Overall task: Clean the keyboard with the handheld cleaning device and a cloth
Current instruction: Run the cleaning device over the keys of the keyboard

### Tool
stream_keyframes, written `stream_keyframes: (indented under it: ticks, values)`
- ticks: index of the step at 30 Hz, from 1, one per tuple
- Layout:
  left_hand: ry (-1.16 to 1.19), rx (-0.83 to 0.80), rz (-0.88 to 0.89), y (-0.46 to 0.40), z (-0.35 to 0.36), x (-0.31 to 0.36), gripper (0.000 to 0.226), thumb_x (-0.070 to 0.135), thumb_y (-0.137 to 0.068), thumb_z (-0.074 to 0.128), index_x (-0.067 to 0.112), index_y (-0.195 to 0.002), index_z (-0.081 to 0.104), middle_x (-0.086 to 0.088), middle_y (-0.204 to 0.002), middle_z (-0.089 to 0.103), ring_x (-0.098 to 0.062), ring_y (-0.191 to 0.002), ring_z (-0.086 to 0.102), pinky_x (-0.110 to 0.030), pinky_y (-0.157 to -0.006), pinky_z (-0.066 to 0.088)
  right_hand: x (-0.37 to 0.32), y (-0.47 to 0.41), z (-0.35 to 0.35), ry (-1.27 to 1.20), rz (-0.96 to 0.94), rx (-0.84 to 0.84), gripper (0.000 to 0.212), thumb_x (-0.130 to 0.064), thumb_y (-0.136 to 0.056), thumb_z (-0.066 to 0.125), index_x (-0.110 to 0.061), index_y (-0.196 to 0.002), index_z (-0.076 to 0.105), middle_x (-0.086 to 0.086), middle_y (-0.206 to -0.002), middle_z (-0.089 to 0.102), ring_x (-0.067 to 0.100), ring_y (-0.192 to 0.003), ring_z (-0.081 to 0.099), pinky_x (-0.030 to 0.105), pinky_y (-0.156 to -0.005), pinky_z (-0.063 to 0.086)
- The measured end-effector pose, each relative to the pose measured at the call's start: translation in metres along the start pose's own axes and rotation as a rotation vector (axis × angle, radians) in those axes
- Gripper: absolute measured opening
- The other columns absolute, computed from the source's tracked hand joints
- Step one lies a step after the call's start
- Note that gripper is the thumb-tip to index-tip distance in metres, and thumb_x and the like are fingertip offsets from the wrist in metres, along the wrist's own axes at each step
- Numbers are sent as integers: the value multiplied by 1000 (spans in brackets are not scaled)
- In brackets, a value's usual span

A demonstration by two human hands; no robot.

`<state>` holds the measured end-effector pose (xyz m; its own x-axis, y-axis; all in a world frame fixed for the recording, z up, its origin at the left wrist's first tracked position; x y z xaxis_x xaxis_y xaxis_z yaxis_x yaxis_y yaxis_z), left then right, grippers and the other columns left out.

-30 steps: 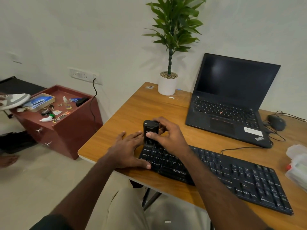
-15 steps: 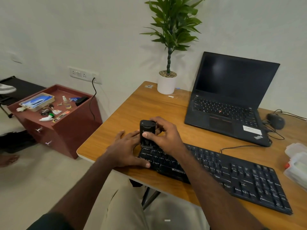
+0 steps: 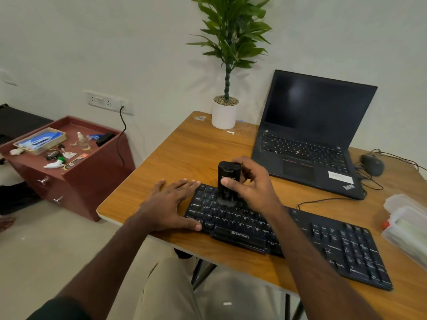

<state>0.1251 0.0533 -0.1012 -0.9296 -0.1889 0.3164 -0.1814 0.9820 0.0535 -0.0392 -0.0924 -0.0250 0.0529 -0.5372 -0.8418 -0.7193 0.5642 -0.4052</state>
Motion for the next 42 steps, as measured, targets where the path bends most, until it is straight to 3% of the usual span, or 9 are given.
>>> stream_keyframes:
  ticks: [3, 7, 12, 17, 22, 26, 32, 37, 42]
  values:
    - [-11, 2, -6, 0, -1, 1, 127, 106, -54, 36, 42, -158, 1, 17, -167, 9, 2, -150, -4, -49, -123, -7, -4, -4, 23, 2, -8, -5, 36, -37, -80, 80, -22, -111, 68, 0, -91, 64, 17, -74, 55, 30, -67, 50]
    - [5, 2, -11, 1, -1, 0, 126, 106, -54, 36, 43, -157, 0, 15, -167, 9, 2, -150, -4, -50, -123, -8, 6, -2, 36, 30, 10, -61, 42, -43, -80, 79, -24, -116, 69, -5, -97, 67, 23, -80, 60, 45, -73, 54]
    - [16, 5, -8, 1, -1, 0, 125, 105, -54, 39, 46, -157, 1, 19, -166, 9, 4, -150, -3, -50, -123, -8, 12, 9, 2, 8, 28, -106, 42, -44, -78, 78, -20, -111, 71, -8, -96, 68, 13, -77, 58, 29, -71, 49]
    - [34, 14, -13, 1, 0, -1, 125, 104, -53, 42, 47, -157, 2, 19, -166, 10, 4, -150, -1, -50, -124, -7, 12, 12, -25, -14, 16, -153, 33, -36, -76, 81, -14, -100, 71, -8, -85, 62, 10, -72, 52, 30, -70, 44]
    - [30, 11, -20, 0, 1, -2, 126, 106, -52, 39, 47, -157, 0, 17, -167, 10, 2, -151, -1, -50, -124, -7, 5, 6, -24, -75, -16, -17, 30, -31, -81, 80, -16, -104, 68, 13, -90, 61, 35, -77, 55, 39, -69, 46]
    - [32, 20, -25, -1, 2, -4, 124, 105, -54, 41, 49, -156, 0, 16, -167, 11, 2, -151, -1, -50, -123, -8, 1, 8, 7, -34, -17, -21, 33, -28, -82, 82, -17, -111, 69, 0, -94, 64, 14, -75, 54, 23, -69, 45]
    - [41, 14, -28, -2, 3, -5, 124, 105, -54, 42, 49, -156, -1, 15, -167, 11, 1, -151, -1, -52, -123, -7, 14, 22, -9, 14, 4, -19, 38, -37, -81, 80, -19, -113, 70, -4, -95, 66, 13, -75, 56, 23, -69, 47]
    - [48, 11, -30, -2, 4, -6, 125, 105, -52, 41, 49, -156, 0, 13, -167, 11, -1, -152, 0, -51, -123, -7, 20, 39, -48, 13, 28, -55, 31, -18, -81, 83, -14, -109, 70, -10, -93, 66, 4, -75, 55, 20, -71, 46]
    - [46, 2, -37, -2, 4, -5, 126, 106, -51, 39, 50, -156, -2, 13, -167, 10, 0, -152, -1, -50, -123, -7, 12, 43, -77, 26, 3, -68, 31, -30, -77, 82, -13, -101, 71, -6, -89, 67, 13, -73, 57, 22, -68, 46]
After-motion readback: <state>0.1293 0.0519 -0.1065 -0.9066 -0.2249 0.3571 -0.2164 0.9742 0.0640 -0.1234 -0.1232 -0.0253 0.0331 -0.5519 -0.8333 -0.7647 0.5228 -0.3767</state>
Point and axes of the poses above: each hand's wrist, its own y-axis away from the middle knuckle, its own z-axis out of the palm, x = y × z, the point moved 7 cm from there along -y, towards the middle knuckle
